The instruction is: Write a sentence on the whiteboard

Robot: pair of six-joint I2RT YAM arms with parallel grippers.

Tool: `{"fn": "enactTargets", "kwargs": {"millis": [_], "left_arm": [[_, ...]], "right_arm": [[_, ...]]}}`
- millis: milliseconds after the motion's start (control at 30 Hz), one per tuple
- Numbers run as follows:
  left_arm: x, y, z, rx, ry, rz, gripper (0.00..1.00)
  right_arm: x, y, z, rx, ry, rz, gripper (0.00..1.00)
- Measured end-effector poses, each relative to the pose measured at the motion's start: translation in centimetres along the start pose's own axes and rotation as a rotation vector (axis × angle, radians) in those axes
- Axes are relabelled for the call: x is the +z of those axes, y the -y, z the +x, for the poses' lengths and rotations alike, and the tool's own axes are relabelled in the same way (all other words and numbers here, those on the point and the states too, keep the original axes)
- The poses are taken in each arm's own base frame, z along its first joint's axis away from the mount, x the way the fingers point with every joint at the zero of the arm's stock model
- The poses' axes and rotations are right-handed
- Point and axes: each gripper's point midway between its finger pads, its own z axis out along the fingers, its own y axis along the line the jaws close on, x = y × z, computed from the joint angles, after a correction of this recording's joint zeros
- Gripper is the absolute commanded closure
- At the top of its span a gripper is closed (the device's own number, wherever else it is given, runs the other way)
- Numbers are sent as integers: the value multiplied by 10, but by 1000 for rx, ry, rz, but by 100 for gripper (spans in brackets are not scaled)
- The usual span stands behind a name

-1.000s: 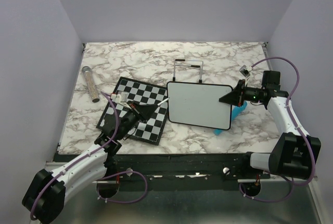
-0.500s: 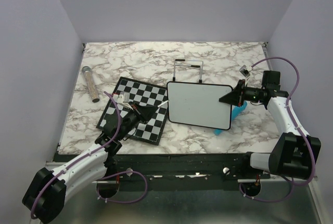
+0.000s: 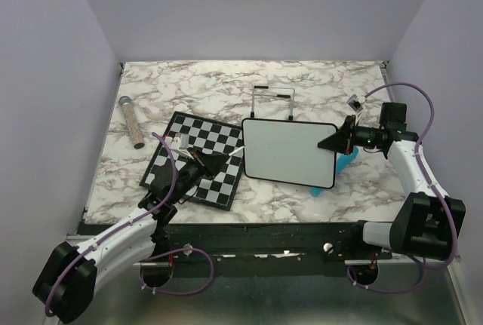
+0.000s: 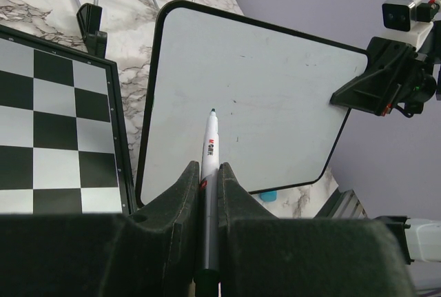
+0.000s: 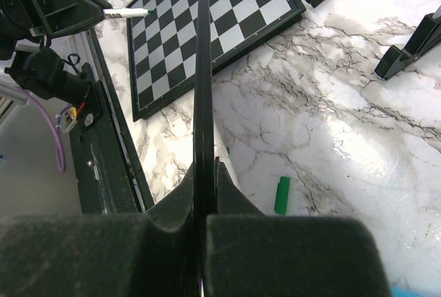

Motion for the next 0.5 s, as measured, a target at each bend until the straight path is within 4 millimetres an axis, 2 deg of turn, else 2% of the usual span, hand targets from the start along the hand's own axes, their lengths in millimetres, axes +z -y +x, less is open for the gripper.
{"fn": "enactTargets", "kwargs": {"millis": [500], "left_arm": [[0, 2, -1, -4, 1, 8, 100]], "right_arm": [[0, 0, 0, 0, 0, 0, 100]]}}
